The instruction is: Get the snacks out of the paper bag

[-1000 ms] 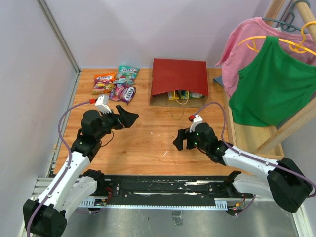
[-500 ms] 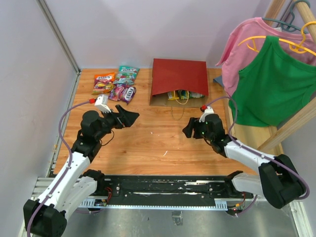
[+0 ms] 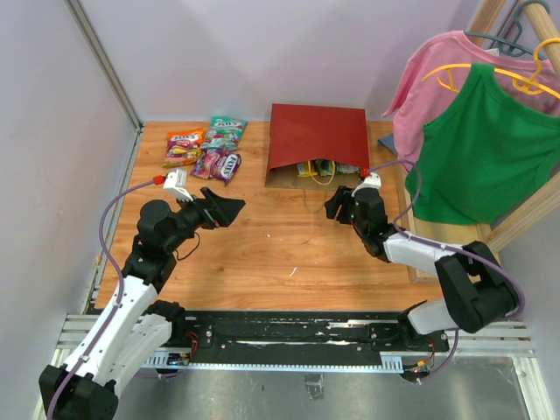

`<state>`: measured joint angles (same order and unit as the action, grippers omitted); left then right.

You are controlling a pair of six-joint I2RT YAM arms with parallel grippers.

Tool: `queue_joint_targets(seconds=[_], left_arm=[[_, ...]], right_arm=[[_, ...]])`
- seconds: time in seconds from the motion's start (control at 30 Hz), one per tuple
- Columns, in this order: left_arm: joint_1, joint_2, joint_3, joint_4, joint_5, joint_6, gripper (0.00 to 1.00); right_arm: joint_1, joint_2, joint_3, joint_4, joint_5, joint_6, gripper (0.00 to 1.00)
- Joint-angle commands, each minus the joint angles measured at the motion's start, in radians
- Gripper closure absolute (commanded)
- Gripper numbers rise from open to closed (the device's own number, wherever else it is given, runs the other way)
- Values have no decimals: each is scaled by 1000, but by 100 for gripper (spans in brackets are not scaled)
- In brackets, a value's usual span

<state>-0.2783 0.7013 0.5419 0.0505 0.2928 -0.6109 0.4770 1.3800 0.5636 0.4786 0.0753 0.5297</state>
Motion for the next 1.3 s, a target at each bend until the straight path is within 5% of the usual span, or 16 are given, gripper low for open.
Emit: queue_joint_targets(seconds=[0.0, 0.3, 0.53, 0.8, 1.03, 1.27], left_arm=[[-5, -31, 10, -9, 18, 0, 0], [-5, -57, 21, -42, -1, 13, 0], [-5, -64, 39, -72, -25, 35, 0], [-5, -49, 41, -84, -48, 54, 0], [-5, -59, 43, -90, -63, 61, 0], [-6, -37, 37, -74, -58, 63, 0]], right_arm=[[-25, 95, 30, 168, 186, 161, 41], [-52, 470, 62, 735, 204, 439, 45], [-57, 655, 177, 825, 241, 618, 44], [-63, 721, 273, 701, 278, 759, 46], [-46, 609, 277, 381, 362, 826, 45], [-50, 644, 325, 349, 391, 860, 44]])
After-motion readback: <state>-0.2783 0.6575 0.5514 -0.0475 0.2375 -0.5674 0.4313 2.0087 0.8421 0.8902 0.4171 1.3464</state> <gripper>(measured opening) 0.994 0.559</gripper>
